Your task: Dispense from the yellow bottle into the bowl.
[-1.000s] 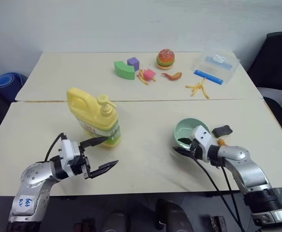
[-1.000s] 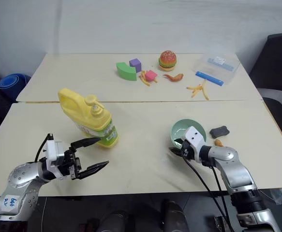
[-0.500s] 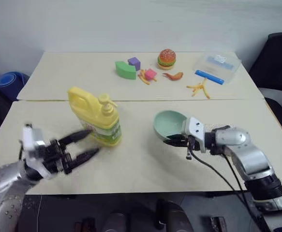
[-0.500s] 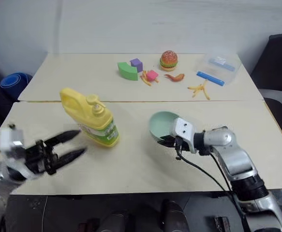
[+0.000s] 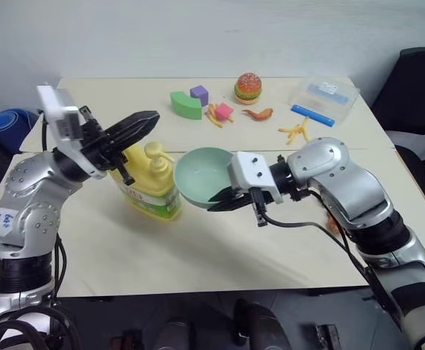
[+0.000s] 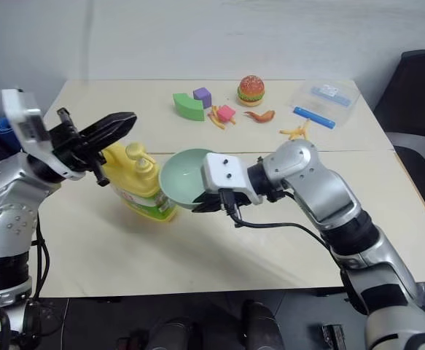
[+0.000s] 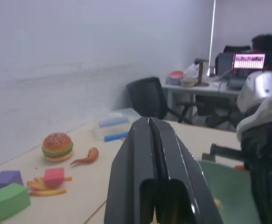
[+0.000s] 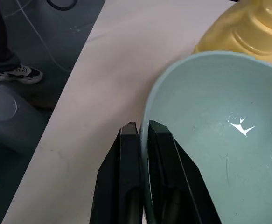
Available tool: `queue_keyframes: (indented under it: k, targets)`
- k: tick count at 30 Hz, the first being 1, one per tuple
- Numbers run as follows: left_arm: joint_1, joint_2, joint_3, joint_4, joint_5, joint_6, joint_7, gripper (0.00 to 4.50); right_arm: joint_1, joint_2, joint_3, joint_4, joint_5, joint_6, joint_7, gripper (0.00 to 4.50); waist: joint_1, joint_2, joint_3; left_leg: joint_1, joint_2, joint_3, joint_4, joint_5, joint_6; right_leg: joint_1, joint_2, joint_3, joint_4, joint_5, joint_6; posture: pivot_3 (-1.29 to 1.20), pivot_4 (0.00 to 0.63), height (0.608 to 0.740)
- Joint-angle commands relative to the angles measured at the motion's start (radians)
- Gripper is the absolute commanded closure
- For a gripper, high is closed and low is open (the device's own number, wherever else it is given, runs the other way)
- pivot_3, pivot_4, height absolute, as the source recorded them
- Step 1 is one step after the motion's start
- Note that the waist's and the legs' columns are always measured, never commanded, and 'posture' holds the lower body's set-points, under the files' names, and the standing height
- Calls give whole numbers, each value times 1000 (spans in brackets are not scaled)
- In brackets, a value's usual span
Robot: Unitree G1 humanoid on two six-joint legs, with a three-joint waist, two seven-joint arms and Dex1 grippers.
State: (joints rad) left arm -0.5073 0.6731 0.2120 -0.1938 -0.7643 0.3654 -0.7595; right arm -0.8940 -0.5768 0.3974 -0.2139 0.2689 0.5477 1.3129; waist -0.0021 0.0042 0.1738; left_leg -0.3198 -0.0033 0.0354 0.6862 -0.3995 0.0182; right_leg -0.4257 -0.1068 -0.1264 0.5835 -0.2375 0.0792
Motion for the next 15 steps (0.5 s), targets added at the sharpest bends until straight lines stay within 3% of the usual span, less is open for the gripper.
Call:
queue_keyframes:
  k: [1,15]
  targets:
    - [-29,-13,-42,-8,50,2,-11,4458,-57,30,-4,-48,46,51,5,4500,-2,0,0,0,0,0,0,0,0,0,0,0,0,0,0,0,150,740]
    - [15,13,-124,3,175,165,55,4458,-77,53,3,-64,57,104,-12,4500,-2,0,0,2,1,0,0,1,-2,1,-4,1,3,0,0,0,150,740]
